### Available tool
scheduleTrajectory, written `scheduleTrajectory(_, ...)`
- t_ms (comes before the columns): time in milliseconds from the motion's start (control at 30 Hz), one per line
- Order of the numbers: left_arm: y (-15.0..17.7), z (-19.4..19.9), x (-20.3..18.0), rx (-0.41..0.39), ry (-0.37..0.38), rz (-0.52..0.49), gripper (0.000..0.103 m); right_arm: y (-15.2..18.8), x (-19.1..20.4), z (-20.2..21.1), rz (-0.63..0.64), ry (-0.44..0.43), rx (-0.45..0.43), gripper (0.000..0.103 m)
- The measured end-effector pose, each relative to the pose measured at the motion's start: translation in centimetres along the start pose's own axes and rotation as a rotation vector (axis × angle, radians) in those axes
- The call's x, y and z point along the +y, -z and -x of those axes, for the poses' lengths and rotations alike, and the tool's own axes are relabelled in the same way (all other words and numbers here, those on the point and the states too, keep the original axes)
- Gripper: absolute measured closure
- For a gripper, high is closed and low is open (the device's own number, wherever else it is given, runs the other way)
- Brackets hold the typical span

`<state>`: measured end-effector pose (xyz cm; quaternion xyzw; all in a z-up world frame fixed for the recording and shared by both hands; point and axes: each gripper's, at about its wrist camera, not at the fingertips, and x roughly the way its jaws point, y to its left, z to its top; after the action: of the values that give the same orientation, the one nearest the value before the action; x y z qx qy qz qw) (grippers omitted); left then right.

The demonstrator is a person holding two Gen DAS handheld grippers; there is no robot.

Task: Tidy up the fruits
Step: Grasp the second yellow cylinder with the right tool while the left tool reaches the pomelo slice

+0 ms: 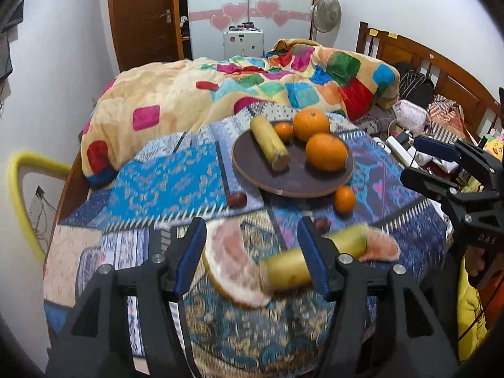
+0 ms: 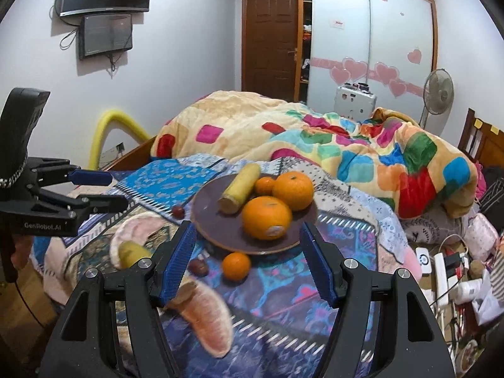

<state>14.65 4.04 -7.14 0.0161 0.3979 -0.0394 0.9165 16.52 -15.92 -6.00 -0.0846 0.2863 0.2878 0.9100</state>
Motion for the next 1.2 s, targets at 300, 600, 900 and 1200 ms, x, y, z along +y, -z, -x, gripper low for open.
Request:
scheduleTrajectory(300, 5.2, -0.4, 0.1, 0.054, -0.026, -0.022, 0.042, 2.0, 2.1, -2.0, 0.001, -0.095, 0.087, 0.036)
scheduleTrajectory(600, 8.1, -1.1, 2.1, 0.083, -0.04, 0.02, 0.042, 2.4, 6.9, -4.9, 0.166, -0.158, 0.157, 0.026)
scheduleTrajectory(900, 8.3, -1.8, 4.0, 0.074, -0.041, 0.06, 0.037, 2.9, 10.0, -8.0, 0.377, -0.103, 0.271, 0.021)
scheduleTrajectory(1200, 7.9, -2.7, 4.4, 0.073, -0.028, 0.077, 0.037, 2.1, 9.4, -8.2, 0.343, -0.159, 0.286, 0.067)
